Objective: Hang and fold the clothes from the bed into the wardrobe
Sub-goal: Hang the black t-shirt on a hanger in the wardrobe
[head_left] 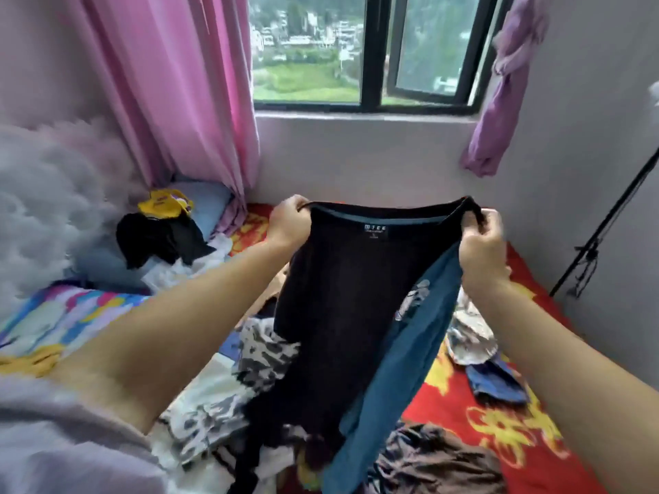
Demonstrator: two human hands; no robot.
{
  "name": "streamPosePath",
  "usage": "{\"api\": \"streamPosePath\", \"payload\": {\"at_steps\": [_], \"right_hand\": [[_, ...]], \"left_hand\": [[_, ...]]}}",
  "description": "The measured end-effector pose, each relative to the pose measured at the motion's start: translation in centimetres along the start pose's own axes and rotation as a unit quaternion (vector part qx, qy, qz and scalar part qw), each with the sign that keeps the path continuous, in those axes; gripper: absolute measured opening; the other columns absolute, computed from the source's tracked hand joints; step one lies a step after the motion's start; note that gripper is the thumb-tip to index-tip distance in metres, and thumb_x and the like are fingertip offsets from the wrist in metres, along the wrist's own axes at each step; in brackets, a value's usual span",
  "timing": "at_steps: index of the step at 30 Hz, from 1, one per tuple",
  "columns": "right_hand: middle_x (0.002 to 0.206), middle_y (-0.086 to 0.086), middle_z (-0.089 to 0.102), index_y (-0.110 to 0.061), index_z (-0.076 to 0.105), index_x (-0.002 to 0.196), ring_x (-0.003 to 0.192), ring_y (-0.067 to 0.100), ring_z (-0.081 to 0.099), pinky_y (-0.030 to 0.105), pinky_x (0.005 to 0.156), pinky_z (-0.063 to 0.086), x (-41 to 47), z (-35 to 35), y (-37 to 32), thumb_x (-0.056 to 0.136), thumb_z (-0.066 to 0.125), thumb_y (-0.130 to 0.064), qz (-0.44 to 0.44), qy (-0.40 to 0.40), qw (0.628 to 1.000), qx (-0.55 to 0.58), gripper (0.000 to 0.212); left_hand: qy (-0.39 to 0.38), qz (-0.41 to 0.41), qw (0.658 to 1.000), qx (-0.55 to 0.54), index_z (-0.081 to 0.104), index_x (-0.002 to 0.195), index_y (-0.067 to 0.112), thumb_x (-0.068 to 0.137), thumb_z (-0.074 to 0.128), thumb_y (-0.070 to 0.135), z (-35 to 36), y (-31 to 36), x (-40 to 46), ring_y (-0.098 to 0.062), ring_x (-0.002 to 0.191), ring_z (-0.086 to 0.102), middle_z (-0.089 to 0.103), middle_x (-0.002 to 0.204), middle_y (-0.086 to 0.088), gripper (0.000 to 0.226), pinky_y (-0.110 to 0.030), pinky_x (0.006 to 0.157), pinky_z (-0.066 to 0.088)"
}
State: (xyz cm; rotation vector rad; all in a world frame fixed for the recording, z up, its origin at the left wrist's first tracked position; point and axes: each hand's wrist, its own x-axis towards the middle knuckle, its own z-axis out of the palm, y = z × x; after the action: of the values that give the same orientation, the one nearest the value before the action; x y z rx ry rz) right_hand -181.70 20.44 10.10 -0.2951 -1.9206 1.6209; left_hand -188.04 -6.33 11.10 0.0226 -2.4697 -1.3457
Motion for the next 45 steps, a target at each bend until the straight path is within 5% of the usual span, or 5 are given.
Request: {"api": "streamPosePath", "payload": {"at_steps": [17, 24, 30, 39, 45], "right_hand": [[0.066, -0.003, 0.060, -0.018, 0.063, 0.077, 0.055, 0.007, 0.054, 0.022, 0.054, 0.045, -20.2, 12.5, -21.1, 0.084, 0.067, -0.048, -0.144, -0.305, 0.941, 0.002, 0.031], [0.080, -0.006, 0.070, -0.030, 0.072, 0.074, 0.075, 0.011, 0.062, 0.028, 0.073, 0.047, -30.4, 15.3, -24.2, 0.081, 0.063, -0.058, -0.263, -0.579, 0.733, -0.242, 0.029], [0.054, -0.004, 0.031, -0.014, 0.041, 0.056, 0.049, 0.009, 0.030, 0.026, 0.053, 0.022, -40.5, 16.3, -25.3, 0.080, 0.059, -0.064, -0.364, -0.669, 0.596, -0.255, 0.058], [0.063, 0.006, 0.051, -0.011, 0.062, 0.071, 0.057, 0.008, 0.044, 0.016, 0.053, 0.035, -63.4, 14.8, -30.1, 0.087, 0.058, -0.038, -0.552, -0.722, 0.357, -0.217, 0.032], [0.098, 0.013, 0.067, -0.003, 0.066, 0.096, 0.091, 0.028, 0.062, 0.033, 0.078, 0.049, -78.1, 13.7, -34.5, 0.089, 0.051, -0.024, -0.611, -0.683, 0.345, -0.200, 0.027]], "left_hand": [[0.051, -0.199, 0.923, -0.327, 0.053, 0.074, 0.013, 0.097, 0.039, 0.006, -35.2, 0.9, -15.1, -0.016, 0.062, 0.056, 0.059, 0.056, -0.001, 0.028, -0.033, 0.066, 0.051], [0.074, -0.259, 0.916, -0.298, 0.050, 0.064, 0.016, 0.094, 0.044, 0.019, -44.3, -0.5, -27.4, -0.010, 0.037, 0.054, 0.053, 0.045, 0.003, 0.031, -0.015, 0.040, 0.045], [0.209, -0.288, 0.892, -0.279, 0.051, 0.062, 0.017, 0.093, 0.048, 0.018, -50.3, -1.8, -40.8, -0.009, 0.035, 0.052, 0.051, 0.043, 0.004, 0.030, -0.014, 0.038, 0.043], [0.445, -0.383, 0.786, -0.194, 0.065, 0.070, 0.013, 0.087, 0.066, 0.023, -57.8, -1.4, -65.6, -0.017, 0.053, 0.065, 0.068, 0.063, -0.005, 0.019, -0.022, 0.050, 0.051], [0.400, -0.446, 0.801, -0.025, 0.070, 0.095, 0.018, 0.092, 0.062, 0.026, -64.5, -0.2, -80.5, -0.010, 0.085, 0.065, 0.071, 0.098, 0.001, 0.012, -0.017, 0.064, 0.050]]}}
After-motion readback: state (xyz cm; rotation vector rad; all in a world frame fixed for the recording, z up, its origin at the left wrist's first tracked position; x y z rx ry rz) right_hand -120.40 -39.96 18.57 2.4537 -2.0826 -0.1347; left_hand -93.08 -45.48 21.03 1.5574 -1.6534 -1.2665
